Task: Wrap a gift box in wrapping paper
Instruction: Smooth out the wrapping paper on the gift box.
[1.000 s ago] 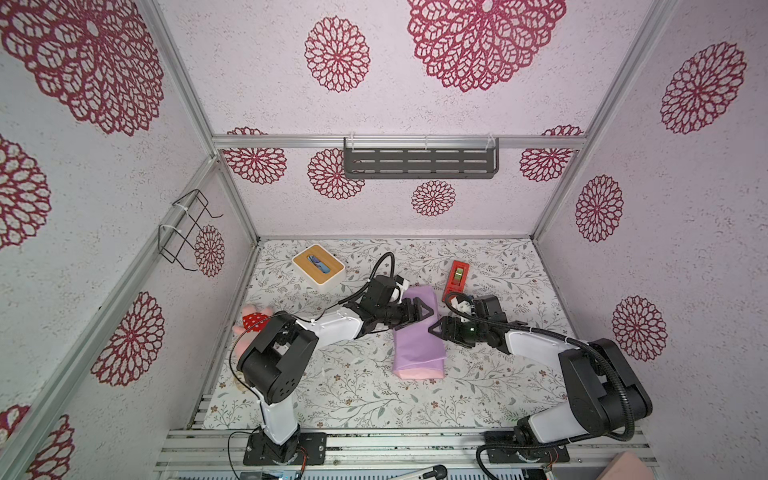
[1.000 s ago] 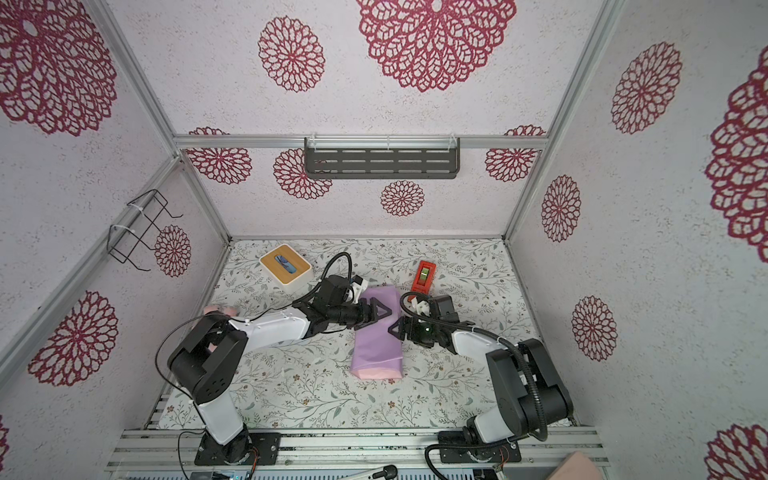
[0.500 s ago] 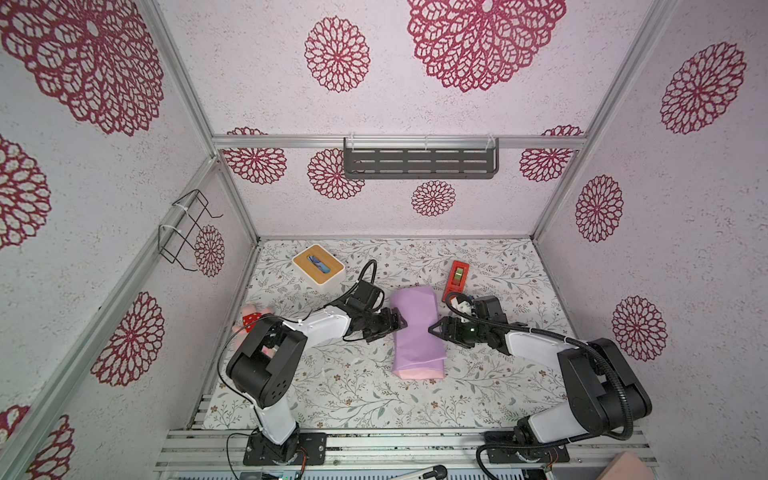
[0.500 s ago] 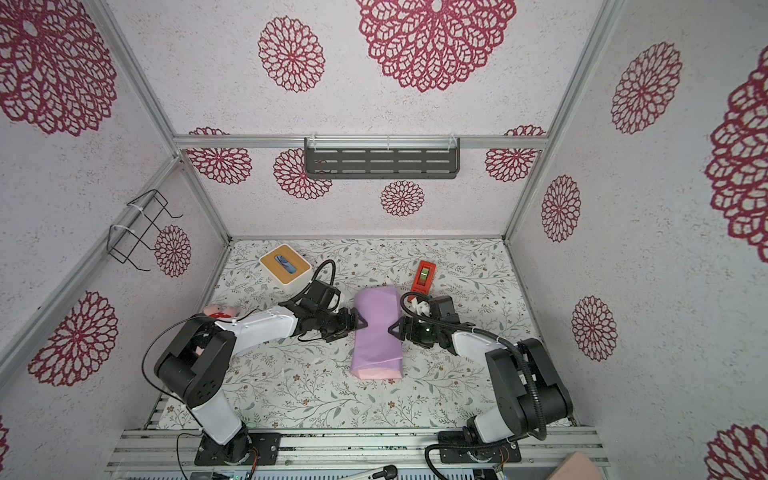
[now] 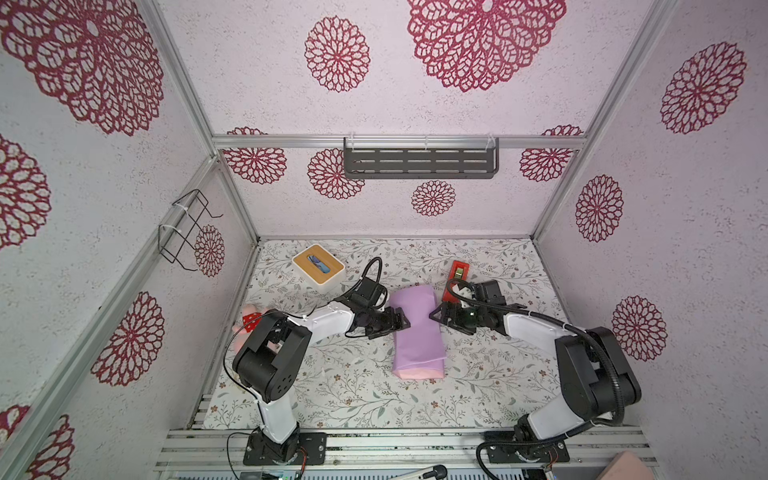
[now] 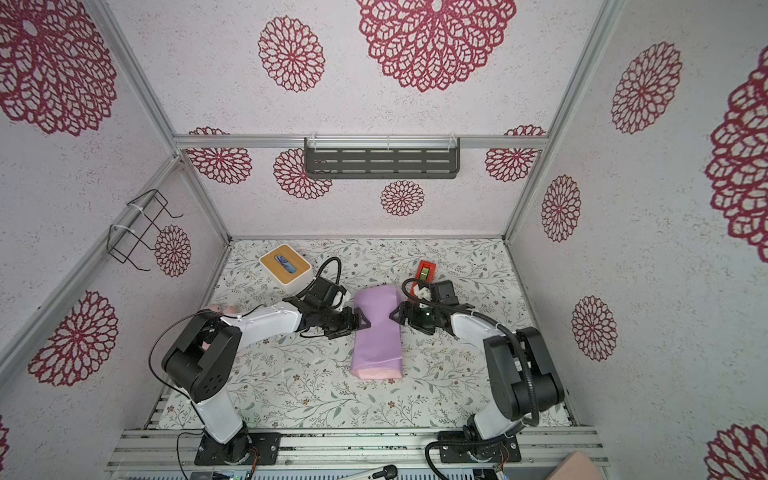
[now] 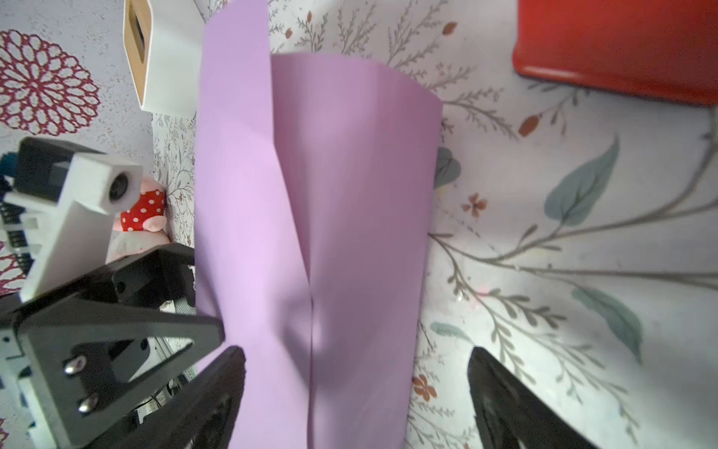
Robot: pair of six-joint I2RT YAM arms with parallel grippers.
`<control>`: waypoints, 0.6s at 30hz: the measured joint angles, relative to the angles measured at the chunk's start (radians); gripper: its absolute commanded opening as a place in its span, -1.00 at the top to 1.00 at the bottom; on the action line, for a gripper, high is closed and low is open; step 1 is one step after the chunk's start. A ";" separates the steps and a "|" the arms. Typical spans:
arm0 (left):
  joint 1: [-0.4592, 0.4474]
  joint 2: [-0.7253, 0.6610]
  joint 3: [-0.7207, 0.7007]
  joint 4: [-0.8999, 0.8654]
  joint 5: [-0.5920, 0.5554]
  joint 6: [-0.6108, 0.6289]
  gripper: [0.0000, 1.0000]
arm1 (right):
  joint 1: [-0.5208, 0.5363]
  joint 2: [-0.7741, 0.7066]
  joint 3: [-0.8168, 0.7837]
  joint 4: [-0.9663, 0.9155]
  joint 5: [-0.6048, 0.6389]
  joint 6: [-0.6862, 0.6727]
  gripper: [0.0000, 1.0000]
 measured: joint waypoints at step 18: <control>0.002 0.003 0.017 -0.014 0.011 -0.030 -0.78 | -0.004 0.027 -0.096 0.178 -0.040 0.011 -0.64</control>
